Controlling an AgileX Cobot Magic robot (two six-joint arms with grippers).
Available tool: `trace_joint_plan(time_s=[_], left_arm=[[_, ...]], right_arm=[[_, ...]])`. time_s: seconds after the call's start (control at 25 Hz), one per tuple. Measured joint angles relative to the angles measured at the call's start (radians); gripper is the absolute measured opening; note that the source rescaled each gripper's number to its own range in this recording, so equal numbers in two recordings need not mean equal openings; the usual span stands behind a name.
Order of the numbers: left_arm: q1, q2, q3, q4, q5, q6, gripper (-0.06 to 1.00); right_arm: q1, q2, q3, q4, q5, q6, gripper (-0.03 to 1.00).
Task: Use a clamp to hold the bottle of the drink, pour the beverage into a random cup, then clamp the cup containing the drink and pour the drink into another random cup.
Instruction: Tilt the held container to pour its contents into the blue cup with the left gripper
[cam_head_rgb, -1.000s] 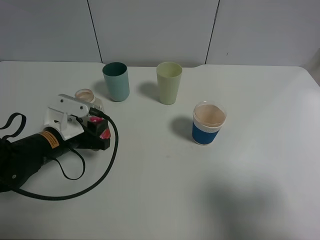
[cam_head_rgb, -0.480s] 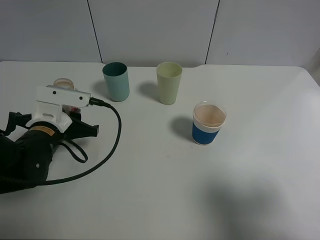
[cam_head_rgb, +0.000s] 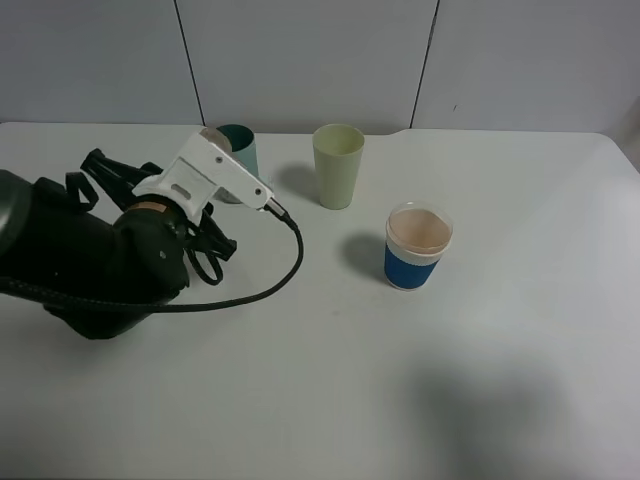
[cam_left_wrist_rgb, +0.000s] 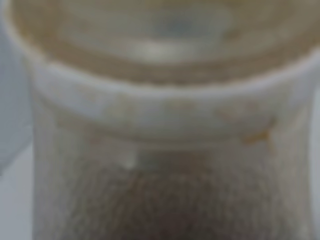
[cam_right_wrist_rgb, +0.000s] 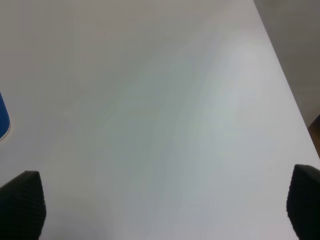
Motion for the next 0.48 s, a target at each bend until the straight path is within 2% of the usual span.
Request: trace_joint_plan(time_s=[0.24,0.48], left_arm=[[-0.037,0.000,-0.105,-0.047,0.002,0.239,0.05],[-0.072,0.000,-0.185,-0.075,0.001,0.409,0.05]], right_arm=[[0.000,0.000,0.000,0.000,0.000,0.000,0.89],[0.000,0.000,0.000,0.000,0.000,0.000,0.89]])
